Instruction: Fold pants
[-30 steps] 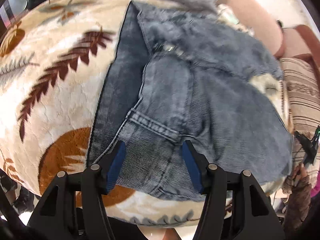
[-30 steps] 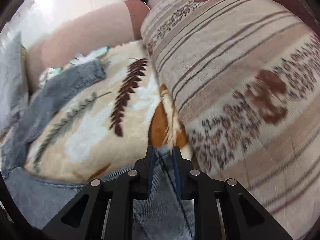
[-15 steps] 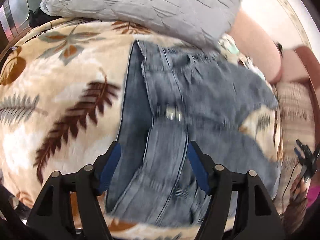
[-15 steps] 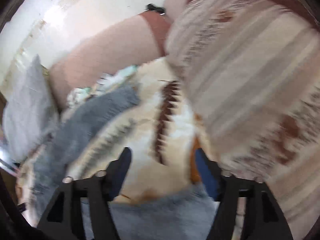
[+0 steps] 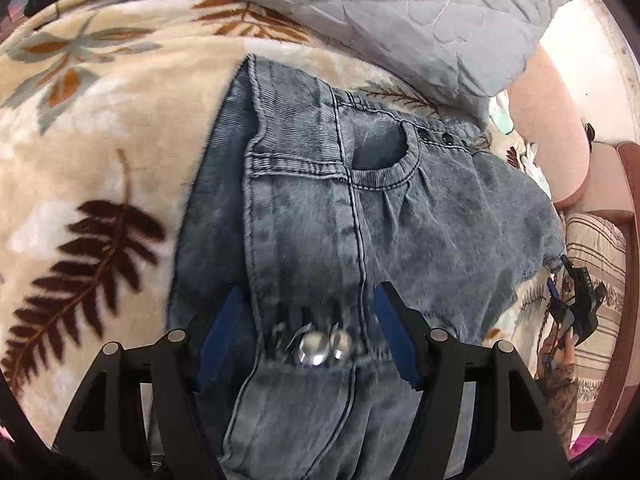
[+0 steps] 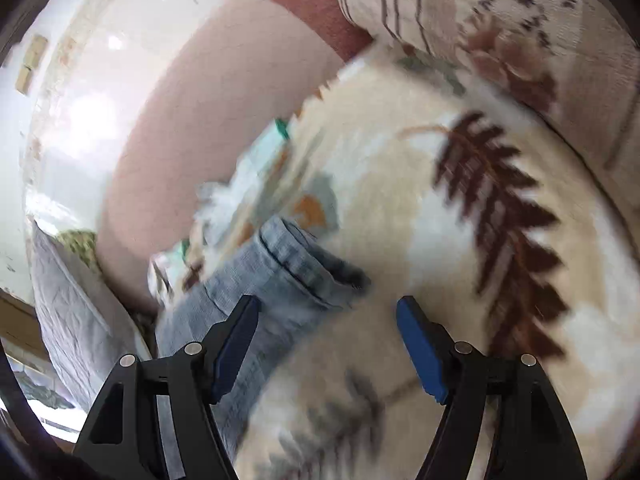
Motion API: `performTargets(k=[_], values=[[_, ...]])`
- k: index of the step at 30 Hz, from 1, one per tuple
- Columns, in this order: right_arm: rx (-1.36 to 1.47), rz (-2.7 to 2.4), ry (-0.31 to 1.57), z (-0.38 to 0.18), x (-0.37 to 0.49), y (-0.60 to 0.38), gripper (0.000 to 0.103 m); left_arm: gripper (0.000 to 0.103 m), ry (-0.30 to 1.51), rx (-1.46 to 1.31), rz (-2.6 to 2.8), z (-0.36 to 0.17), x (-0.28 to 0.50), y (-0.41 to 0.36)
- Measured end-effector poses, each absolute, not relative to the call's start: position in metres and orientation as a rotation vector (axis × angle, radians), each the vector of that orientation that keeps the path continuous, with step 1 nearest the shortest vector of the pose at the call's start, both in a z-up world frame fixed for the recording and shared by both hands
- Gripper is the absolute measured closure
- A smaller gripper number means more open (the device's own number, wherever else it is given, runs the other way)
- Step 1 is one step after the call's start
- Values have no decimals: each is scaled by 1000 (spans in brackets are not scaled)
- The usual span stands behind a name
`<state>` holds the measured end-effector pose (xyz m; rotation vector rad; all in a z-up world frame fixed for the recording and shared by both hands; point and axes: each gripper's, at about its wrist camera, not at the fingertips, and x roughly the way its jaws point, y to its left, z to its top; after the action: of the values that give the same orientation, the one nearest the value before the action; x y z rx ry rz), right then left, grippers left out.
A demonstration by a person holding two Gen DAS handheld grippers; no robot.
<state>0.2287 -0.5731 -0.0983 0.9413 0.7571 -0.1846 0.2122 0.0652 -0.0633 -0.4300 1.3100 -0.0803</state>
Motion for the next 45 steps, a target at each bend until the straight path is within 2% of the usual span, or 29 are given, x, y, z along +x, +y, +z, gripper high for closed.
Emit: performTargets(k=[1, 2, 3, 4, 5, 8, 10, 13, 15, 16, 17, 20, 21, 22, 23, 24, 25, 32, 34, 35, 36, 37, 39, 42, 45], values=[[920, -173, 739, -98, 234, -571, 38, 35, 1311, -429, -72, -67, 215, 63], [891, -162, 753, -96, 240, -568, 71, 36, 1306, -421, -60, -68, 218, 60], [867, -148, 775, -93, 243, -566, 90, 42, 1289, -408, -51, -65, 220, 56], [848, -121, 798, -87, 247, -564, 90, 65, 1279, -389, -51, -60, 220, 52], [820, -112, 791, -73, 246, -562, 90, 81, 1277, -382, -60, -55, 220, 50], [780, -76, 672, -17, 208, -568, 90, 82, 1259, -378, -84, -41, 211, 51], [713, -122, 690, -5, 185, -570, 90, 81, 1256, -352, -76, -41, 206, 53], [610, -264, 895, -42, 173, -574, 86, 76, 1314, -346, -20, -60, 207, 59], [597, -335, 1030, -77, 167, -577, 78, 75, 1334, -362, -6, -64, 207, 63], [622, -341, 1042, -86, 159, -577, 77, 75, 1337, -361, -11, -58, 204, 64], [652, -333, 1007, -82, 150, -578, 71, 75, 1335, -352, -24, -51, 202, 66], [669, -312, 927, -53, 133, -582, 64, 74, 1269, -267, -31, -21, 195, 71], [646, -310, 897, -40, 130, -584, 58, 72, 1245, -247, -31, -12, 195, 72], [614, -309, 860, -24, 129, -586, 53, 59, 1220, -231, -33, -4, 198, 74], [590, -292, 830, -11, 132, -589, 37, 40, 1196, -224, -33, 3, 205, 75], [584, -275, 827, -4, 136, -591, 26, 33, 1186, -227, -37, 4, 213, 75], [573, -254, 844, 0, 150, -592, 26, 28, 1183, -230, -38, 4, 221, 75], [547, -206, 1003, -47, 233, -580, 28, 29, 1330, -267, -32, -45, 270, 60], [526, -157, 1052, -65, 248, -569, 49, 29, 1333, -263, -38, -48, 270, 58], [487, -132, 1077, -68, 251, -560, 80, 29, 1332, -259, -48, -48, 270, 57], [380, -144, 1104, -68, 254, -546, 87, 29, 1326, -247, -58, -47, 269, 55], [212, -168, 1099, -60, 257, -527, 90, 29, 1318, -232, -61, -45, 270, 54], [127, -195, 1047, -42, 258, -520, 91, 29, 1285, -193, -47, -39, 273, 52], [224, -283, 936, -14, 273, -552, 91, 32, 1250, -170, 8, -37, 288, 51], [261, -334, 956, -22, 302, -566, 87, 38, 1278, -149, 61, -51, 304, 51]])
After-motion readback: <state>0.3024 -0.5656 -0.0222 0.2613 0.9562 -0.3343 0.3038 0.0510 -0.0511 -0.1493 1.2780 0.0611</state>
